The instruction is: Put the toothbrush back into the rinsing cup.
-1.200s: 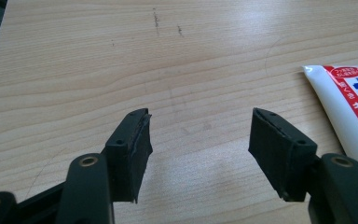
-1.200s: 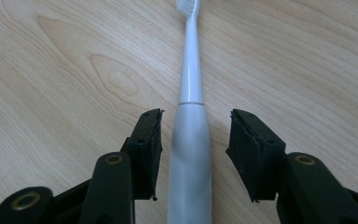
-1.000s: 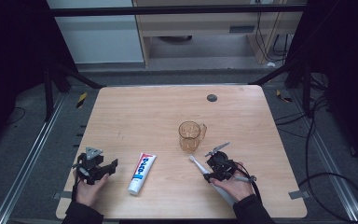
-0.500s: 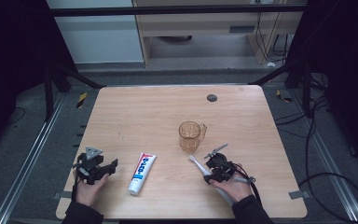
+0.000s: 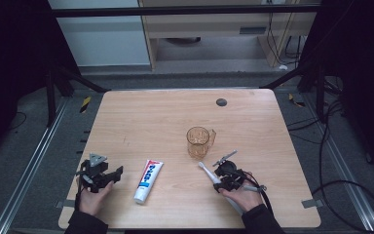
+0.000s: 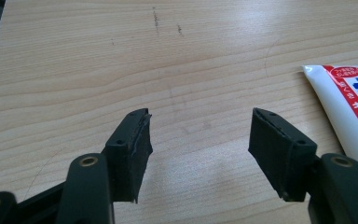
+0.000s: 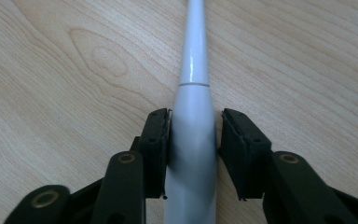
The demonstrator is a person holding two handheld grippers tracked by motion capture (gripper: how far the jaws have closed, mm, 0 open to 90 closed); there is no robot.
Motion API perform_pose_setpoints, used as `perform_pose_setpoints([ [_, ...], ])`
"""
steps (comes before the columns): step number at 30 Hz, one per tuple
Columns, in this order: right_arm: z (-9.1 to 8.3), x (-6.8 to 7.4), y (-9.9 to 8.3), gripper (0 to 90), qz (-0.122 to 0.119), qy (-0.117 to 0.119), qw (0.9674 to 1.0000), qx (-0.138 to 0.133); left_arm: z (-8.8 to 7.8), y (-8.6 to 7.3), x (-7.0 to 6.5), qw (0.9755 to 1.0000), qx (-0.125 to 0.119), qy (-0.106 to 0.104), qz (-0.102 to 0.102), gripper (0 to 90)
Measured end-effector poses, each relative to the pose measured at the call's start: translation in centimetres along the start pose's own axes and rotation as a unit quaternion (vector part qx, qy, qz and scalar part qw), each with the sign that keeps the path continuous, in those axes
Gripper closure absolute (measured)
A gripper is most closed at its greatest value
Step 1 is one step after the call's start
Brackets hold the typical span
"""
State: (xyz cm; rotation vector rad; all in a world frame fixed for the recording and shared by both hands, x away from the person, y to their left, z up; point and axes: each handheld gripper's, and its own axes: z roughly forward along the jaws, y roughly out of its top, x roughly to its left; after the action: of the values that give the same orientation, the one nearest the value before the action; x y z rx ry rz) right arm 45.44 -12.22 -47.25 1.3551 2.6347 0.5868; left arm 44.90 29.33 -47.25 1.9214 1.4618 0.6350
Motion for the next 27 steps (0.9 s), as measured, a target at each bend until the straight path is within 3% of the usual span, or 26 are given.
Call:
perform_pose_setpoints([
  [16, -0.2, -0.2, -0.1, 67.3, 0.007, 0.002, 1.0000, 0.001, 0.0, 0.0, 0.1, 1.0000, 0.000, 0.000, -0.001, 38.0],
  [27, -1.5, -0.3, -0.1, 67.6, 0.006, 0.011, 0.9995, -0.028, 0.0, 0.0, 0.0, 1.0000, 0.000, -0.001, 0.000, 38.0],
])
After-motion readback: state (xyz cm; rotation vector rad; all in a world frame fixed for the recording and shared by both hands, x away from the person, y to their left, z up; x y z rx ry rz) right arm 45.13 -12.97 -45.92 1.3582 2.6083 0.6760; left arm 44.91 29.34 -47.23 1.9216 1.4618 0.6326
